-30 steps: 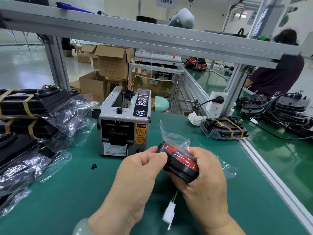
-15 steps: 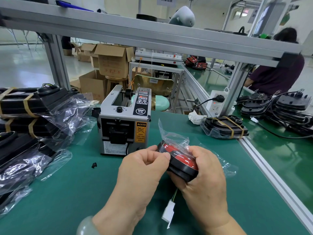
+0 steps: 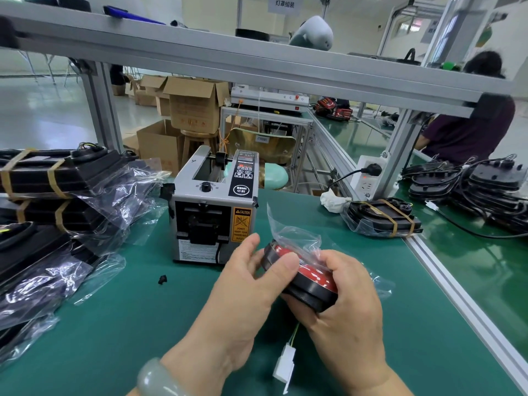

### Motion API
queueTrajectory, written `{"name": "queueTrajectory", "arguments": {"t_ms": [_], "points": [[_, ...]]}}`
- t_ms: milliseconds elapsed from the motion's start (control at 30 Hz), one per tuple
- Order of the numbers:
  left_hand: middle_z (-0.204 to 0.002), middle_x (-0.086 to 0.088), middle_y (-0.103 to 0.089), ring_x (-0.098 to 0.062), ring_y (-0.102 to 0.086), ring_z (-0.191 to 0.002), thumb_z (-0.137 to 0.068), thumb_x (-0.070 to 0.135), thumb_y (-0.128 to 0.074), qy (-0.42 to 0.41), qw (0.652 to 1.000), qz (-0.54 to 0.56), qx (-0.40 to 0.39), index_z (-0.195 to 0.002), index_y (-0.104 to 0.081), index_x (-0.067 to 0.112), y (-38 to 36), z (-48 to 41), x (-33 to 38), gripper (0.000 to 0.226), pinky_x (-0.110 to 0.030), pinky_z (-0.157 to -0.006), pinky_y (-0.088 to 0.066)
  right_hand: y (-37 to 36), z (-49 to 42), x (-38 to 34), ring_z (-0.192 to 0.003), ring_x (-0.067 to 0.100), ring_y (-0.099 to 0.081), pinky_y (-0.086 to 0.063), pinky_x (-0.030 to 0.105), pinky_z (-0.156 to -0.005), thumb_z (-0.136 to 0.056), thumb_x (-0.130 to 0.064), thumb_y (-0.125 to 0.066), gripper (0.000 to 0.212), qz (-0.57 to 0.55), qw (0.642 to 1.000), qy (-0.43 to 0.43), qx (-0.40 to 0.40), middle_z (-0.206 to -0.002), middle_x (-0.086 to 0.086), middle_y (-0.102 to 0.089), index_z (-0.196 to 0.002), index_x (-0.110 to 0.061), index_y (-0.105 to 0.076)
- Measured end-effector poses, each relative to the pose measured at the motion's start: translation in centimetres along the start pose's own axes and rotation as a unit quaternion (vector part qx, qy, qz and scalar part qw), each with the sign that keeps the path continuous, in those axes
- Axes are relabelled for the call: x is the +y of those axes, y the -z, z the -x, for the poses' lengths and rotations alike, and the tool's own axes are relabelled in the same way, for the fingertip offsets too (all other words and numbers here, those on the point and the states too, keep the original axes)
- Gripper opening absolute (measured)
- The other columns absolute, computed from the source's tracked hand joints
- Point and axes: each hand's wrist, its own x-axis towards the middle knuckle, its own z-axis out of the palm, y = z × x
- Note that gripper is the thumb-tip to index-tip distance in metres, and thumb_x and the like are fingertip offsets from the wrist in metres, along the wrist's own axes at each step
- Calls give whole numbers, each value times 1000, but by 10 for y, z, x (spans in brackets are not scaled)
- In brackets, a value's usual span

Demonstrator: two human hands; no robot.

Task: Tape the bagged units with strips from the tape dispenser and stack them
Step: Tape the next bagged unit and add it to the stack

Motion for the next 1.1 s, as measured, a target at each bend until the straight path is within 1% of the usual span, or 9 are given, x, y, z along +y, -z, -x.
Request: {"name": "queueTrajectory", "arguments": {"t_ms": [200,333,400,467,567,700,767,867,1100], "points": [[-107,2,-73,-18,-67,-102,-97,31,-46,0,1000,-10,-3,-102,-72,22,0,-11,4,28,-34,-88,-55,2,0,3,-90,15,-52,-43,29,-80,-60,-39,-79,59,-10,1000,-23,5,-98,-1,-60,-104,-3,-64],[-104,8,-72,-11,-68,-97,-83,44,-60,-14,994,-16,-105,-90,-71,46,1,-6,6,13,-37,-83,-58,1,-1,0,-89,15,-53,-43,31,-79,-62,-44,-77,60,9,1000,-11,-16,-98,0,-64,-106,-6,-64],[-109,1,-72,-19,-69,-100,-70,35,-72,1,992,18,-128,-99,-68,44,4,-5,1,31,-38,-78,-59,3,-3,-1,-92,14,-54,-44,33,-79,-58,-41,-81,73,12,999,-10,-45,-103,-4,-63,-119,-8,-59],[-112,-8,-71,-27,-69,-100,-68,28,-75,22,991,59,-118,-120,-60,29,8,-7,-1,54,-40,-76,-58,8,-6,1,-101,11,-58,-47,32,-86,-54,-42,-86,109,-33,995,-20,-94,-117,-17,-57,-144,-21,-29],[-111,-16,-70,-26,-70,-94,-67,21,-70,51,989,103,-88,-122,-56,12,19,-12,6,58,-34,-66,-58,20,-10,9,-129,7,-44,-40,34,-100,-48,-59,-82,137,-122,979,-36,-157,-147,-17,-34,-148,-40,10],[-96,-20,-72,-24,-71,-75,-73,28,-61,100,983,138,-73,-102,-68,-2,40,-21,14,42,-28,-56,-57,31,-15,28,-138,18,-33,-26,41,-110,-42,-63,-82,119,82,969,19,-230,-147,-8,-38,-144,-36,-26],[-89,-18,-72,-23,-70,-66,-74,34,-59,121,983,127,-57,-100,-69,-1,46,-23,15,45,-25,-51,-57,31,-16,28,-110,23,-59,-43,35,-91,-46,-45,-88,91,98,970,16,-220,-118,-8,-63,-129,-33,-52],[-84,-16,-73,-24,-71,-64,-88,42,-53,115,993,30,11,-100,-68,5,51,-25,12,42,-29,-54,-58,26,-16,17,-86,18,-64,-49,31,-71,-49,-40,-79,67,105,976,27,-188,-100,-12,-65,-113,-27,-61],[-83,5,-71,-11,-66,-77,-89,20,-62,-83,945,-240,208,-92,-67,27,70,-32,16,9,-35,-79,-55,22,-12,4,-77,22,-68,-50,32,-66,-36,-40,-94,84,167,971,42,-168,-100,-4,-68,-114,-20,-69]]}}
